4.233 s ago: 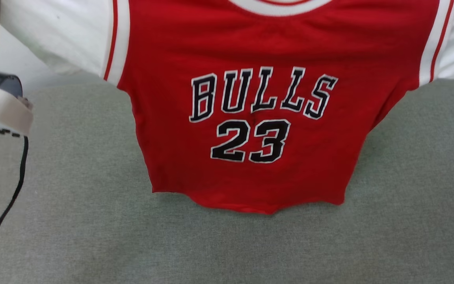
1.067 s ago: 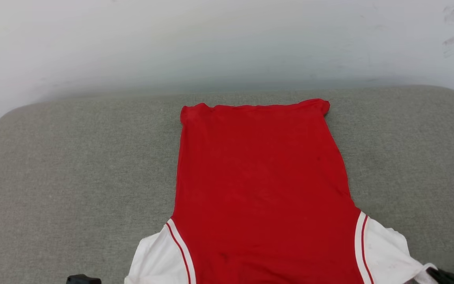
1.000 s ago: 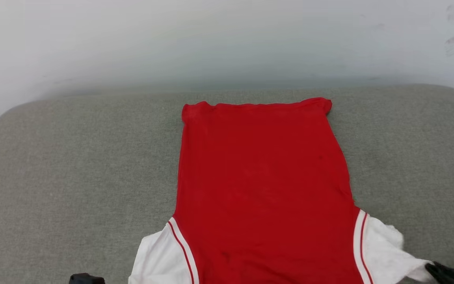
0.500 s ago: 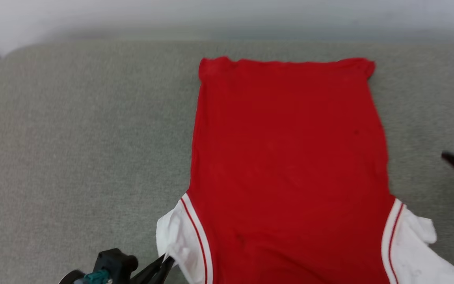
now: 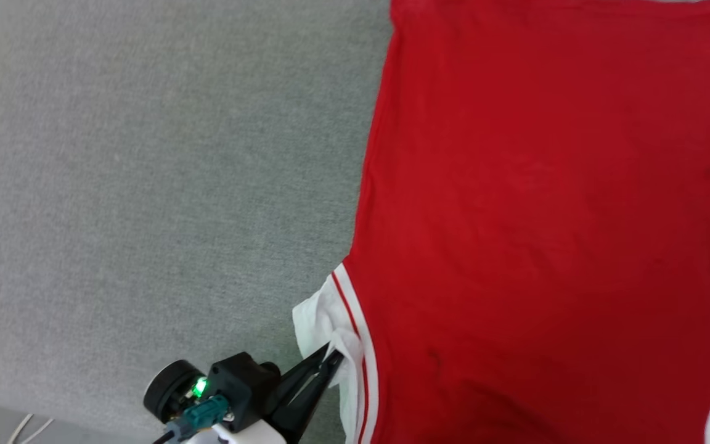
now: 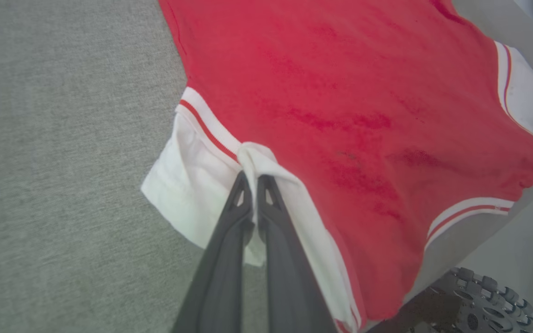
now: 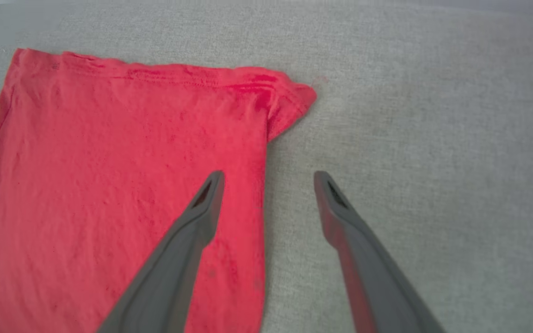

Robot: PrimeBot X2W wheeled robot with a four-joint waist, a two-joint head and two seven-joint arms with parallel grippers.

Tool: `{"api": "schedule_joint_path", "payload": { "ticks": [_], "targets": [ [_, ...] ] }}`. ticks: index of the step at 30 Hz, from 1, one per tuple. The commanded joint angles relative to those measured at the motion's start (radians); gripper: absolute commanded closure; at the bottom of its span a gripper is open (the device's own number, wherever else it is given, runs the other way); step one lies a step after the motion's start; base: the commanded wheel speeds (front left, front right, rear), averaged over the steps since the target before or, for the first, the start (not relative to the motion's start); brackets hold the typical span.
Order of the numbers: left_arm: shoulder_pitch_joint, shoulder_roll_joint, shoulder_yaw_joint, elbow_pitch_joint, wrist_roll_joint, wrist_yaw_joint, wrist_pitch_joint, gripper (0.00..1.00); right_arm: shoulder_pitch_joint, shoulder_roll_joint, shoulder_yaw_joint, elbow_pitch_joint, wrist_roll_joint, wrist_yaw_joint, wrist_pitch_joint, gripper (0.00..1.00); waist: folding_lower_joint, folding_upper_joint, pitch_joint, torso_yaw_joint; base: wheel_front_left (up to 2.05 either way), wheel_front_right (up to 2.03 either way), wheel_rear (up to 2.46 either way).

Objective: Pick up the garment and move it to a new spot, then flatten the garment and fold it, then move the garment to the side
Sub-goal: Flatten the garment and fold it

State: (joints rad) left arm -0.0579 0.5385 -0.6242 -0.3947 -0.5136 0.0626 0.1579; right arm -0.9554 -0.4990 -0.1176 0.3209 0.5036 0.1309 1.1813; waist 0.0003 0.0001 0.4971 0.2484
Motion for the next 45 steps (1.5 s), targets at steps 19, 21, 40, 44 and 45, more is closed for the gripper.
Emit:
{"api": "schedule_joint_path", "payload": {
  "ticks": [19,21,40,44,45],
  "targets": [
    [-0.093,-0.099,-0.048,0.024,0.025,-0.014,-0.053,1.0,-0.067,0.025,-0.008,0.146,-0.16,-0.001,0.038,0.75,-0.0003,-0.0001,0.148,0.129,0.0,0.0,0.0],
    [-0.097,-0.102,-0.05,0.031,0.024,-0.016,-0.054,1.0,-0.047,0.016,-0.003,0.152,-0.153,-0.001,0.038,1.0,-0.0003,-0.0001,0.141,0.131,0.0,0.0,0.0],
    [-0.046,-0.055,0.008,0.099,-0.017,0.025,-0.061,1.0,0.253,-0.031,0.069,0.125,-0.025,-0.001,0.005,1.0,-0.0003,-0.0001,-0.144,-0.024,0.0,0.0,0.0],
    [-0.016,-0.041,0.026,0.128,-0.037,0.032,-0.076,1.0,0.375,-0.051,0.096,0.062,0.039,-0.001,-0.007,1.0,-0.0003,-0.0001,-0.217,-0.08,0.0,0.0,0.0],
    [-0.01,-0.039,0.03,0.134,-0.041,0.034,-0.079,1.0,0.405,-0.053,0.099,0.043,0.055,-0.001,-0.011,1.0,-0.0003,-0.0001,-0.234,-0.092,0.0,0.0,0.0]
  ]
}}
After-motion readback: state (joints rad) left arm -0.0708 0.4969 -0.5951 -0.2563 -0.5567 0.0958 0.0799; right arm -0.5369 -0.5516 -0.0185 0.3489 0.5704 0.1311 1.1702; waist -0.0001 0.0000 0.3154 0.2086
